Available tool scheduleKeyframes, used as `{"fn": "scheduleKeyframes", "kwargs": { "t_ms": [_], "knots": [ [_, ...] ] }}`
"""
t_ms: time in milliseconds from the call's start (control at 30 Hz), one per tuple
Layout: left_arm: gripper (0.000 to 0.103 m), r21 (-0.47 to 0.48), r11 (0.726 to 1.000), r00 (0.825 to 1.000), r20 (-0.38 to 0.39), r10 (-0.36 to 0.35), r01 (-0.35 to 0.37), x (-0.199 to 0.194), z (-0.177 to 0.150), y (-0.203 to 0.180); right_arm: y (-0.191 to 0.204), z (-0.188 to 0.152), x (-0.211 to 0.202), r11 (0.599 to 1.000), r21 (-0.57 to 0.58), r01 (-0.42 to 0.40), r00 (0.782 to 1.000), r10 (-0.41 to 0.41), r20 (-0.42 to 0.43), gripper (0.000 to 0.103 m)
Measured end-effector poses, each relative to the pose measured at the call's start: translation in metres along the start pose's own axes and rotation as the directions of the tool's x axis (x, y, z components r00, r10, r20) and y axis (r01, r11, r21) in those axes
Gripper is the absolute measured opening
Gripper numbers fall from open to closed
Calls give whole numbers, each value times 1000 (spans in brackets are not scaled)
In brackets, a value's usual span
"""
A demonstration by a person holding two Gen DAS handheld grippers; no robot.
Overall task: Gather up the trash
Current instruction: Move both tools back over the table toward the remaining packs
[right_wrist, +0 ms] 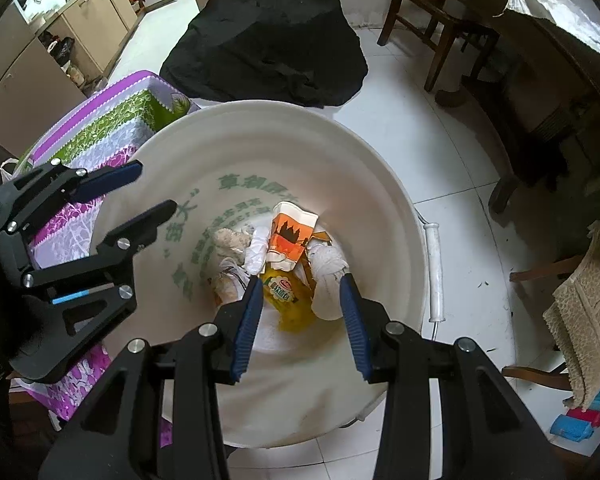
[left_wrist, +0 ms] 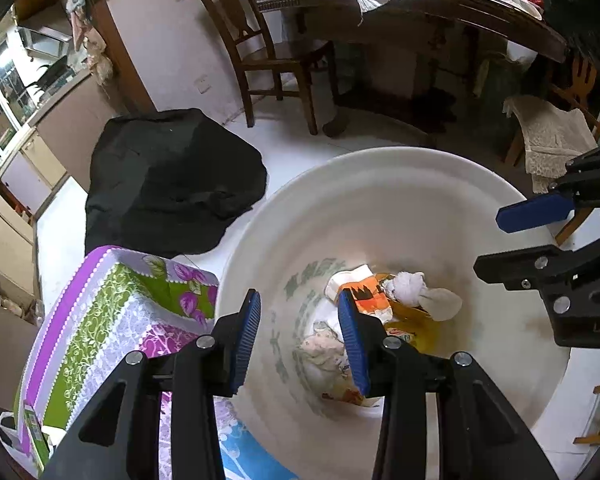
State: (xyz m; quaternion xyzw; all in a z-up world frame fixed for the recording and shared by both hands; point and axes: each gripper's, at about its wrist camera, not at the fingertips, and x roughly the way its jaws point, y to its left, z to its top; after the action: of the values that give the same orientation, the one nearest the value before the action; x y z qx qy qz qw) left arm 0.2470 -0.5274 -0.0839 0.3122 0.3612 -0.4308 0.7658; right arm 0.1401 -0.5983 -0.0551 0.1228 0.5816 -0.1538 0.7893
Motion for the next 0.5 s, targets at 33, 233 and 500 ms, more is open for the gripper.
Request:
{"fn": "scheduleKeyframes", "kwargs": {
  "t_ms": [33,233,500],
  "knots": [
    [41,0,1000,1000,4,7,-7,-1,-1,0,1,-1,0,1000,-2,4,1000,-4,3,38],
    [41,-7,998,998,33,58,-58,-10,-9,-2,6,-9,-3,999,-3,38,999,-38,36,38],
    [42,-62,988,984,101,144,-139,-30,-23,1,19,-20,-33,993,15,117,965,-118,232,42]
  ]
}}
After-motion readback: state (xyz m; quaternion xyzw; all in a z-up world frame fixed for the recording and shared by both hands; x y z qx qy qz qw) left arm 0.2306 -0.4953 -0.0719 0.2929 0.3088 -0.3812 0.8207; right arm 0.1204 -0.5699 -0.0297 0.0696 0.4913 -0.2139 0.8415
